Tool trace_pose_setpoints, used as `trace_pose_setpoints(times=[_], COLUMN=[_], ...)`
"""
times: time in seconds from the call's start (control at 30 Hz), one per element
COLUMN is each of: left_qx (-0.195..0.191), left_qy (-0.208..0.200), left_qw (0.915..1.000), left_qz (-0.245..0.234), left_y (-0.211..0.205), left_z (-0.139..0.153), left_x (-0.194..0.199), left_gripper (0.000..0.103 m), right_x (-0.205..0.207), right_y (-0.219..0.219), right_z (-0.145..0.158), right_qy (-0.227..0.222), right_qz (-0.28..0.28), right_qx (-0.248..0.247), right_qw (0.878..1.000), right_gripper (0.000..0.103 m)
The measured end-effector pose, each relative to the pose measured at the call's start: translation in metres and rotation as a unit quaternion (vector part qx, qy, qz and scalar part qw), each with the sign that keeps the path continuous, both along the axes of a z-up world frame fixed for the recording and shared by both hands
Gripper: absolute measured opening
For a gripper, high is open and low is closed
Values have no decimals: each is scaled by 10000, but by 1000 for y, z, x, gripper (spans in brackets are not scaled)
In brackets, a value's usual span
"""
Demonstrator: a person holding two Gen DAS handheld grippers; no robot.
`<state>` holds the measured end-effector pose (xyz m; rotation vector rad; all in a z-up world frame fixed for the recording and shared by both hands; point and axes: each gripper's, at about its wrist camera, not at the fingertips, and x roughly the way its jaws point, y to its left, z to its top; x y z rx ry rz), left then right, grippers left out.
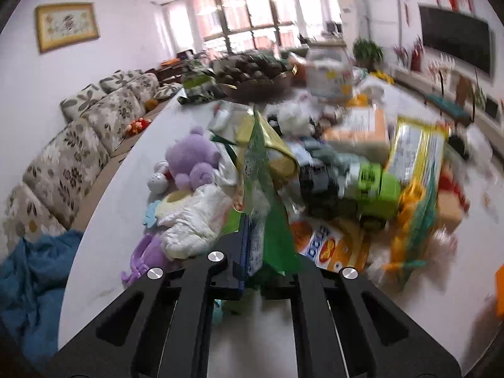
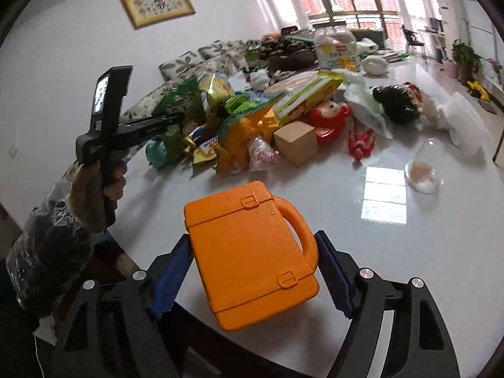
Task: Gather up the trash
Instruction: 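Grasp the orange toy briefcase with the right tool while the left tool grasps a green snack packet, then lower both tools into the bin and open both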
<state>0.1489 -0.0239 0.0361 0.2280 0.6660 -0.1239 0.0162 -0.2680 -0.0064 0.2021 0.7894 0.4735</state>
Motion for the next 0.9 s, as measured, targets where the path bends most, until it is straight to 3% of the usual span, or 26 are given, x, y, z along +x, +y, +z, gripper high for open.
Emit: trace_pose_setpoints(times=[0.17,0.33,0.47,0.57,0.7,0.77,0.8,0.83,0.87,0.9], left_qx=[-633,-721,-605,-625,-445,-285,-140,-12,85,270], left_qy=[-693,-1092,-759,-237,530,890,1117,1299,1395,1376], left_qw=[9949,9863,9854,9856,9857,9844,9828,9821,9817,9821], left_qz=[-379,-1003,-1396,-1551,-1534,-1490,-1461,-1365,-1291,-1260], left_y=[16,16,8,7,4,4,3,1,3,3], left_z=[51,77,58,27,-33,-71,-96,-115,-131,-149], left_x=[-82,-181,-241,-268,-283,-279,-274,-270,-266,-265], left_gripper=[1,1,1,1,2,10,37,75,84,85], right_x=[-14,-46,-81,-102,-117,-117,-115,-114,-112,-110], right_y=[2,11,21,28,41,53,58,62,65,67], right_z=[18,42,49,40,-4,-40,-55,-69,-81,-88], right_qy=[-293,-549,-526,-380,238,514,581,643,717,789], right_qz=[7,249,515,687,879,955,973,949,916,924], right_qx=[200,396,411,310,156,-183,-361,-574,-770,-876], right_qw=[9994,9974,9964,9964,9957,9939,9929,9917,9902,9887], right_gripper=[75,75,75,75,76,76,76,76,77,77])
